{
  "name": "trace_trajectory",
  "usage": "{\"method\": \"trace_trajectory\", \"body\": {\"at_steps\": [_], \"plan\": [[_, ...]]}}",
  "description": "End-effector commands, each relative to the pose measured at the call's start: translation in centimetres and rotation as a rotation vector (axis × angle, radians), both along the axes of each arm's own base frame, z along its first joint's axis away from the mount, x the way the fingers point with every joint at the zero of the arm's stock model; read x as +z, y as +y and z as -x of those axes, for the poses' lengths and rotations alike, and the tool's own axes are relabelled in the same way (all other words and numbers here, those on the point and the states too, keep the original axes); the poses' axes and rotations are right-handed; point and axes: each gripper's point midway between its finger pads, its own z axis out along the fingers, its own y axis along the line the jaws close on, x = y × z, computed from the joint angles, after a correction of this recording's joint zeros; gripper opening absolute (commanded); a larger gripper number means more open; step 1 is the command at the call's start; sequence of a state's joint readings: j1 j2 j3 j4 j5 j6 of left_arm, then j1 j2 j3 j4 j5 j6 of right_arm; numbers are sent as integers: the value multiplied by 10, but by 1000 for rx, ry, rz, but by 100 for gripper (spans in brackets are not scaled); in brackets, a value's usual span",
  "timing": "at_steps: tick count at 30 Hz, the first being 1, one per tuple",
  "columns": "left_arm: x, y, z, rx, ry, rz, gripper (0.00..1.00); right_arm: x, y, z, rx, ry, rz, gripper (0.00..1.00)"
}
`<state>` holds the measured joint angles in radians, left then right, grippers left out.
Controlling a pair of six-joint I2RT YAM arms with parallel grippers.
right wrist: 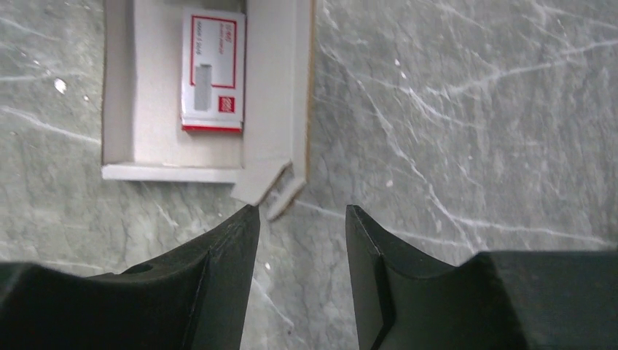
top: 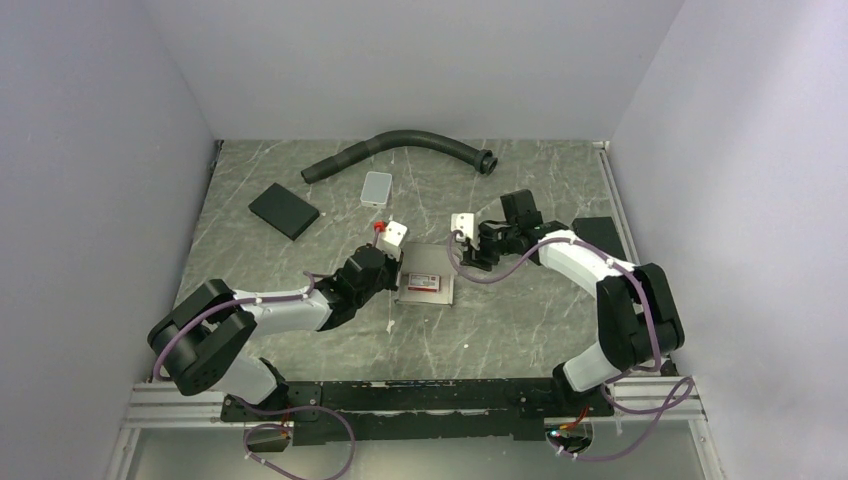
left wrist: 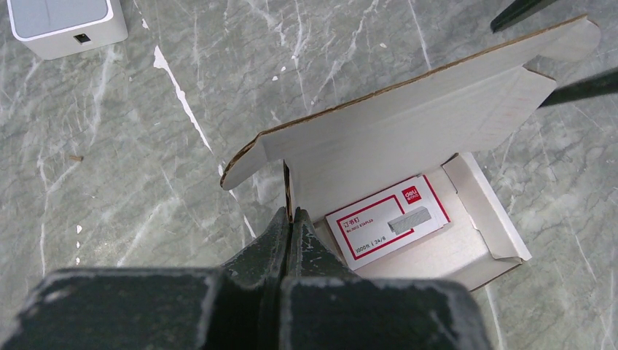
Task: Fold the paper box
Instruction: Close the paper box at the center of the board.
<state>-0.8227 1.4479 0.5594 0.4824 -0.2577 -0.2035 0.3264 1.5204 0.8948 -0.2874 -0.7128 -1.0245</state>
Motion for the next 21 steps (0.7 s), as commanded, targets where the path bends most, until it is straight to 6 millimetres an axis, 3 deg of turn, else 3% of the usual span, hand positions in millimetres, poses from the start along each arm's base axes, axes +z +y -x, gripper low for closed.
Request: {"method": "trace_trajectory", "body": {"at_steps": [1,21], "plan": [[15,-7,-1,-29,-43,21,0,17,20,-2,38,-31,-53,50],[15,-15,1,-57,-31,46,0,13,46,19,117,21,-70,38]]}}
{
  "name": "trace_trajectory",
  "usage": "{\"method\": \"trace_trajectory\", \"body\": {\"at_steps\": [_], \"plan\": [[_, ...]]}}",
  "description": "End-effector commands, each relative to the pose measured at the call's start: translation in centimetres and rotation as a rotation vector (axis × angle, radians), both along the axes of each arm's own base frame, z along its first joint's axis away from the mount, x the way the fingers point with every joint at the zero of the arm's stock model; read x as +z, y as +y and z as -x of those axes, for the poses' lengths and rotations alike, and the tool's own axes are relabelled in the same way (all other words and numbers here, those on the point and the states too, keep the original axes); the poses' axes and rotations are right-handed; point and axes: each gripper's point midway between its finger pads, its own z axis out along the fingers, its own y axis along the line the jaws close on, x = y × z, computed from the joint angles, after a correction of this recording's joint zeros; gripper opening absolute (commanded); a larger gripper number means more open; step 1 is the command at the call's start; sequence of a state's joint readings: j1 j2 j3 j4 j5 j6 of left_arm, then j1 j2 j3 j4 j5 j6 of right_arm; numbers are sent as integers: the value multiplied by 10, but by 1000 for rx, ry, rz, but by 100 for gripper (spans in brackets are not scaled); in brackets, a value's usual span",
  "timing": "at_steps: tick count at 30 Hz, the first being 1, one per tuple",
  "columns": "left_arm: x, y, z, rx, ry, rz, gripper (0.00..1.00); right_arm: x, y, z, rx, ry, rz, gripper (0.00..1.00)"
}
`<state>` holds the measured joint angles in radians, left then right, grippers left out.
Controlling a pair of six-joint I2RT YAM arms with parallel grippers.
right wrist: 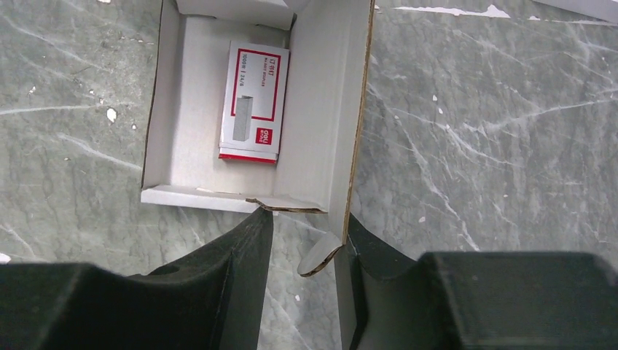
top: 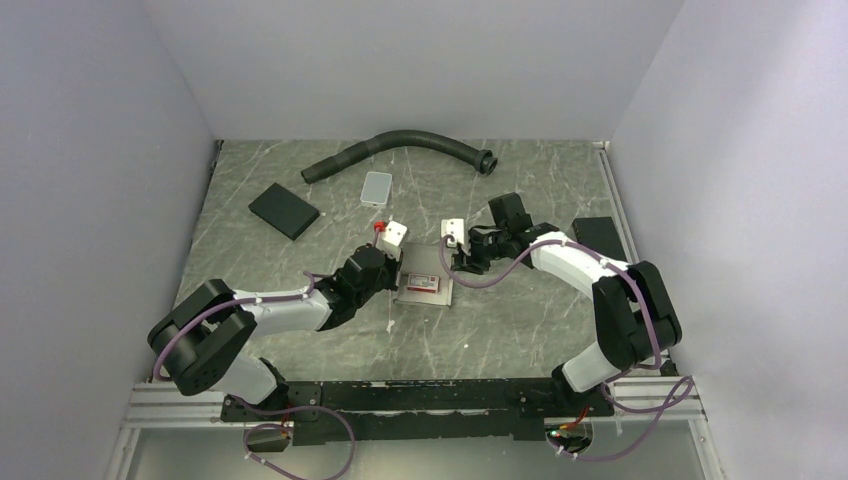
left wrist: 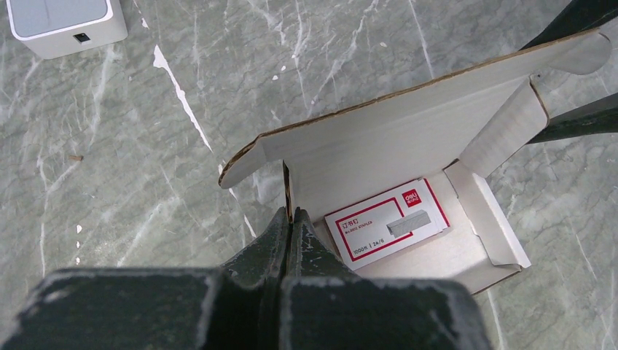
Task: Fold the paper box
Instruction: Close the paper box at the center of the board.
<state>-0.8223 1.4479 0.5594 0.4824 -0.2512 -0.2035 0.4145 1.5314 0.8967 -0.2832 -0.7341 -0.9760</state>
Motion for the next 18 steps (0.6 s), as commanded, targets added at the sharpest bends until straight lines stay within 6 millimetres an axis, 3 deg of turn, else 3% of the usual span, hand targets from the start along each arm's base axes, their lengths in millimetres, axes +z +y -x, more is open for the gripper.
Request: {"method": "trace_trajectory", "body": {"at_steps": [1,18], "plan": [[15,-14,1,-54,-31,47,0,14,17,-3,45,-28,-49,38],[14,-20,6,-79,-21,59,0,10,27,14,145,-56,-34,26]]}}
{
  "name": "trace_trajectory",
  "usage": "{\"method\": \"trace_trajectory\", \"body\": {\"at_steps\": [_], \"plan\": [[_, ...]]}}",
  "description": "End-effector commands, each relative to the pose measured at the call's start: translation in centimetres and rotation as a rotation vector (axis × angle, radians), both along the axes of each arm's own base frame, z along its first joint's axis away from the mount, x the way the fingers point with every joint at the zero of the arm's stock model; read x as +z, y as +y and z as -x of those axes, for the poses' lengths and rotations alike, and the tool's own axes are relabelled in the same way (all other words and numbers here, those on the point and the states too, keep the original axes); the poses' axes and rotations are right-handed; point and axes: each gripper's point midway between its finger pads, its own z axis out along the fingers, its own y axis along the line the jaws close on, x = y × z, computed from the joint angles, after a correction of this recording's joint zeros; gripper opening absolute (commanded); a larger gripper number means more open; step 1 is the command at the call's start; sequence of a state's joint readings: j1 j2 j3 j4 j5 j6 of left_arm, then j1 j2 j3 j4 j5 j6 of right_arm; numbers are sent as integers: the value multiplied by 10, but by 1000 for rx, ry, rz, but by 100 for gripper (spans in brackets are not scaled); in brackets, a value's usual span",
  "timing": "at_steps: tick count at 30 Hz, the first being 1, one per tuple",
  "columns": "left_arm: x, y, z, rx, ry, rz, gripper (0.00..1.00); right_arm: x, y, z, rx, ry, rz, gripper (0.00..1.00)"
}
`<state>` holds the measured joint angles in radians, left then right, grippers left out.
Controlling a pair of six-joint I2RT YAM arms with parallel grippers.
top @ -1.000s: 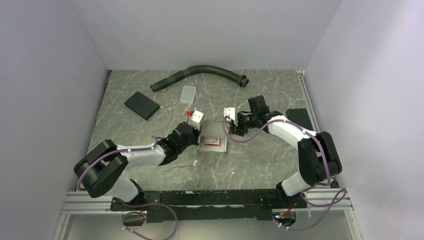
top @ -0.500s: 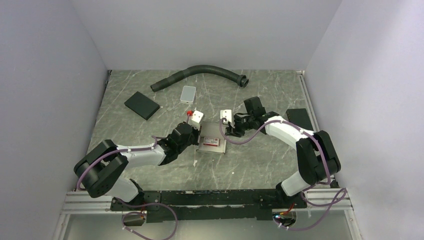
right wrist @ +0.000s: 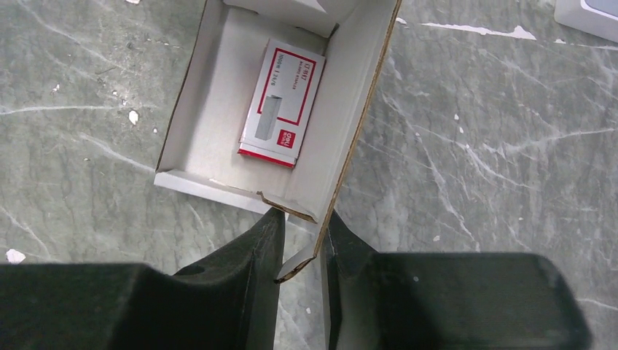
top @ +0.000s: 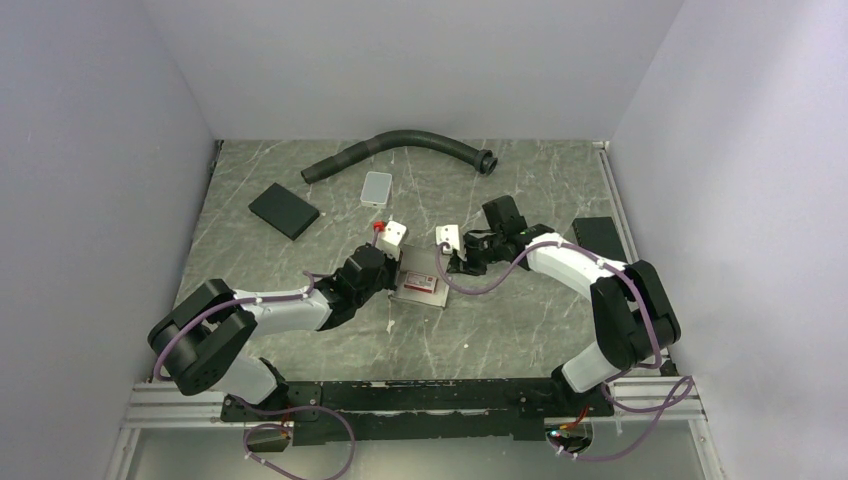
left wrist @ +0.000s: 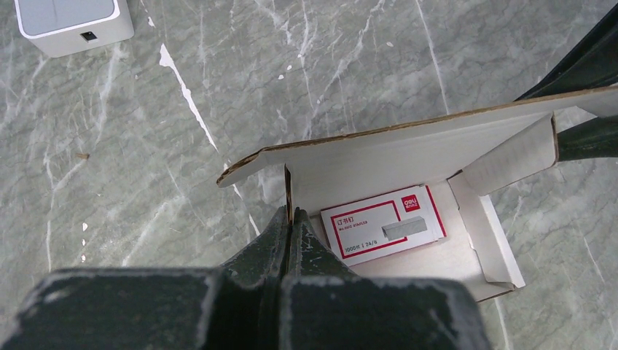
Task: Fold the paper box
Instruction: Close the paper box at the center of the board.
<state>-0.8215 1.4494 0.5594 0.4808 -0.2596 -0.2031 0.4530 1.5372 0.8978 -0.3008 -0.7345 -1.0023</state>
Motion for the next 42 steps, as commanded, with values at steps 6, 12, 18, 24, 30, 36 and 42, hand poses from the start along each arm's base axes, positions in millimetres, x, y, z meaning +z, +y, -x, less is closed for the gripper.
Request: {"method": "trace_trajectory", "body": {"at_steps": [6,12,18,24,30,36,42], "plan": [[13,-23,11,-98,-6,76,0,12,16,4,105,-87,-29,23],[10,-22,15,-101,11,85,0,9,16,7,116,-104,-7,22],[9,-22,21,-110,28,100,2,7,15,10,134,-128,10,22],[8,-22,26,-123,46,113,4,6,14,13,147,-145,24,21],[5,-21,33,-131,69,121,8,5,13,15,156,-156,32,21],[6,-21,38,-140,86,134,10,1,13,20,175,-157,40,21],[2,-20,43,-147,108,141,11,-3,13,23,188,-169,60,20]]}}
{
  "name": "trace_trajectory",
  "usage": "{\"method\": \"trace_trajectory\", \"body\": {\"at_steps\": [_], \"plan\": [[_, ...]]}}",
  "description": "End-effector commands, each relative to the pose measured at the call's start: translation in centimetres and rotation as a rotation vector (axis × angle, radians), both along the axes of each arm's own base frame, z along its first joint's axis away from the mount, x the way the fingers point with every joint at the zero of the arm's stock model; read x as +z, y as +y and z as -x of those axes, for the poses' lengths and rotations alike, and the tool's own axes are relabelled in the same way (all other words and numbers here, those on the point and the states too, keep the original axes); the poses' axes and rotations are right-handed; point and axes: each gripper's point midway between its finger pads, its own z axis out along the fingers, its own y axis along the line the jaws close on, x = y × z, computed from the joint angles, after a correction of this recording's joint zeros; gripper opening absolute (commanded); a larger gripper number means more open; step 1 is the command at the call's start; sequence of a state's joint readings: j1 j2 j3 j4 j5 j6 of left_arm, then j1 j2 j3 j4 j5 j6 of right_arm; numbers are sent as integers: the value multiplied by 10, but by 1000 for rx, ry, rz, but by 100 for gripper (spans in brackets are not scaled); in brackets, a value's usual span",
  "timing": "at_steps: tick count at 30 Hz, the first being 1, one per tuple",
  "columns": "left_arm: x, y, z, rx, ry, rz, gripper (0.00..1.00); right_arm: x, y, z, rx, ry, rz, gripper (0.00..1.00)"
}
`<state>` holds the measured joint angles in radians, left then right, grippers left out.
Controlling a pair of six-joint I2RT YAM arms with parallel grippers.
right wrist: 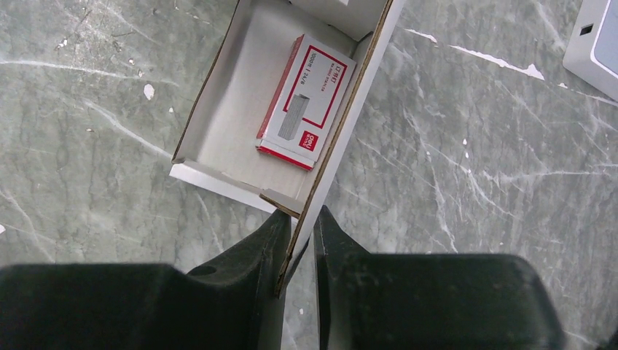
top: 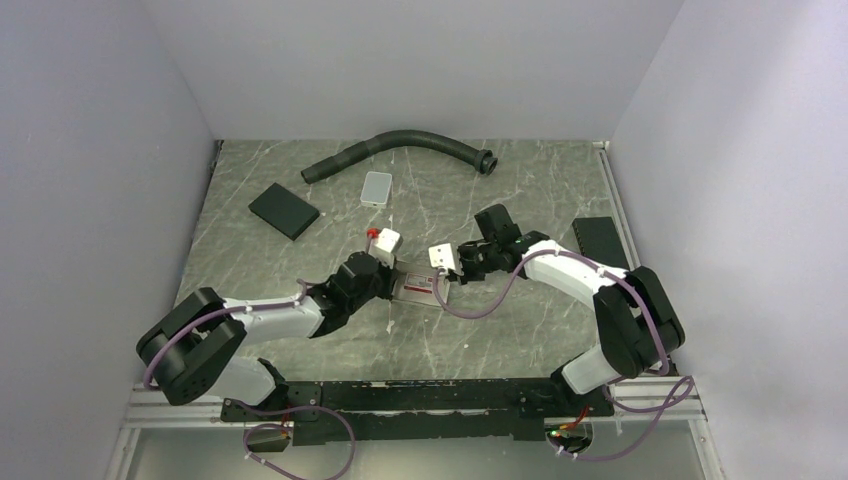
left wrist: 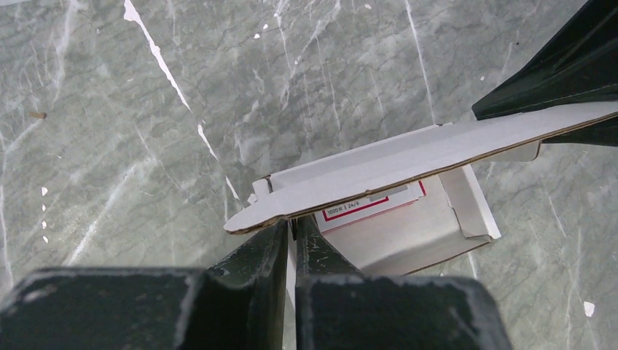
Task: Fold the paper box
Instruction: Close the paper box at the center of the board.
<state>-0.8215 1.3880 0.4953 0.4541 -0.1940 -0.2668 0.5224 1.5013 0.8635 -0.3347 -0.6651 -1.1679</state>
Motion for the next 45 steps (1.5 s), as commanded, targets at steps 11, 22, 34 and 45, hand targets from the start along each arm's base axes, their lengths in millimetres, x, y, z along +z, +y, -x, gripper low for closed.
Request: {"method": "trace_trajectory", "body": {"at_steps": [11,22,34,45], "plan": [[9,-21,31,-113,71,112,20,-4,7,10,66,-49,10,19],[3,-13,45,-120,123,116,29,-7,6,12,78,-61,29,18],[4,-8,59,-121,182,139,36,-11,3,15,92,-72,50,18],[36,-3,100,-213,268,240,45,-14,2,16,100,-77,64,18]]}}
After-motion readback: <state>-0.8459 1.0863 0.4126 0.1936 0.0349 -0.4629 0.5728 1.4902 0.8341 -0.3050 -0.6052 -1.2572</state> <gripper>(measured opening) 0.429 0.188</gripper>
